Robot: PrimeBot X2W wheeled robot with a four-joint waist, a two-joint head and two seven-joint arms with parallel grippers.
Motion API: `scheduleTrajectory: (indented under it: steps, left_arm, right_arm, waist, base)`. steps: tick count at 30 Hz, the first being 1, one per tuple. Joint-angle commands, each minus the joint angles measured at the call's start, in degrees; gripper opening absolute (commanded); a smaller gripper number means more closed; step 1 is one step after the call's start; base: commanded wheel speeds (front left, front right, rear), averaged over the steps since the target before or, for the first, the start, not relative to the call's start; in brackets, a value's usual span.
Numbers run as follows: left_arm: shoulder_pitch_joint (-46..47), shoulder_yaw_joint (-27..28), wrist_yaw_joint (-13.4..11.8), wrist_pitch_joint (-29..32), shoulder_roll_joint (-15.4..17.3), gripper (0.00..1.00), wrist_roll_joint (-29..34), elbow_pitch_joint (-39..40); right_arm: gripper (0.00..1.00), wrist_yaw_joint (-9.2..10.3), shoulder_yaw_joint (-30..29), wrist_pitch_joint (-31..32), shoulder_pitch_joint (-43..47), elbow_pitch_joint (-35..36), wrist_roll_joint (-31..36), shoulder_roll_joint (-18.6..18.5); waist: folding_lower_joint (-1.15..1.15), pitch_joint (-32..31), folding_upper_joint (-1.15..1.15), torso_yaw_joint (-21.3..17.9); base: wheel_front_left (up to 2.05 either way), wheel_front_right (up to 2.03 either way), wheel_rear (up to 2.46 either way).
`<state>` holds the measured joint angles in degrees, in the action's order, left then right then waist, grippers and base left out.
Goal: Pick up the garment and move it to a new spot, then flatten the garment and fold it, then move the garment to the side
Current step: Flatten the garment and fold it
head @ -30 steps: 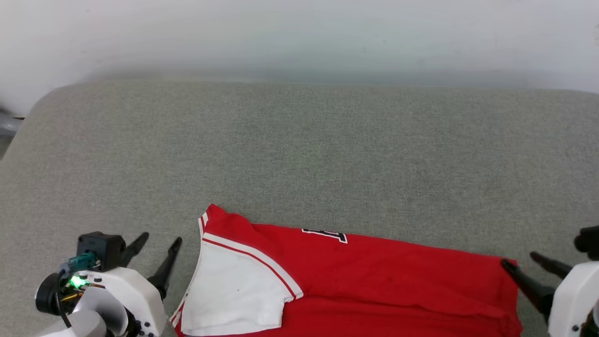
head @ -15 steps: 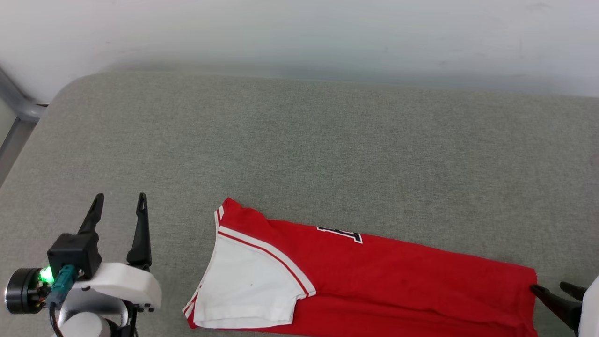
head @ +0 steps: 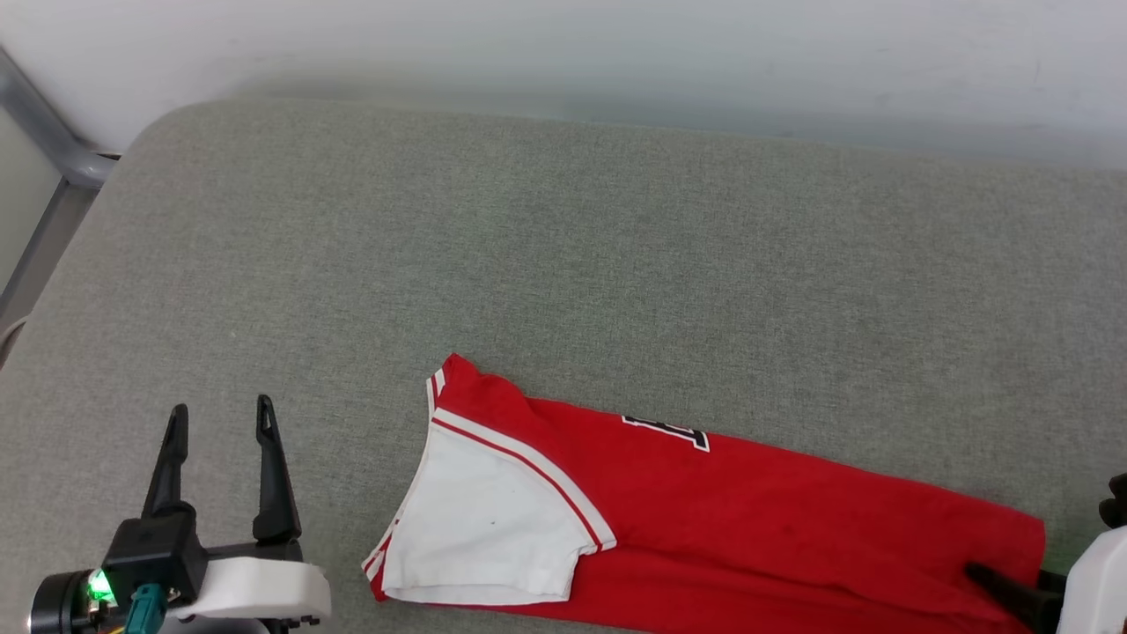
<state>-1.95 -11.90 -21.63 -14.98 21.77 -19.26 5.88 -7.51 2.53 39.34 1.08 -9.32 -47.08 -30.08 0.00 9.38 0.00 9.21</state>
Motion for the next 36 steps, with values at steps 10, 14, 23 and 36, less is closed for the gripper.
scheduleTrajectory:
  steps: [10, 14, 23, 36]
  left_arm:
    - [-2.89, 6.31, 7.15, -0.26, -9.87, 1.0, 9.13, -1.74]
    - [-2.6, 8.17, 9.46, -0.27, -11.98, 1.0, 11.37, -2.24]
    - [-3.16, 11.0, 12.52, -0.27, -14.33, 1.0, 14.74, -2.13]
    - [-3.63, 10.91, 14.99, -0.26, -15.99, 1.0, 17.74, -2.59]
  right_arm:
    - [1.0, -0.05, 7.72, -2.0, -0.86, -4.24, -2.94, 2.24]
    - [0.34, -0.06, 10.55, -3.14, -1.2, -4.7, -3.39, 1.39]
    - [0.0, 0.08, 9.73, -7.83, -3.61, -4.15, -4.18, -2.98]
    - [0.0, 0.09, 0.3, -9.19, -4.74, -9.8, -1.29, -10.64]
  waist:
    - [0.0, 0.79, 0.0, 1.26]
    - [0.0, 0.76, 0.0, 1.51]
    - [0.0, 0.04, 0.0, 1.08]
    - [0.0, -0.91, 0.0, 0.17]
  base:
    - [0.0, 0.0, 0.0]
    - [0.0, 0.0, 0.0]
    - [0.0, 0.0, 0.0]
    - [0.0, 0.0, 0.0]
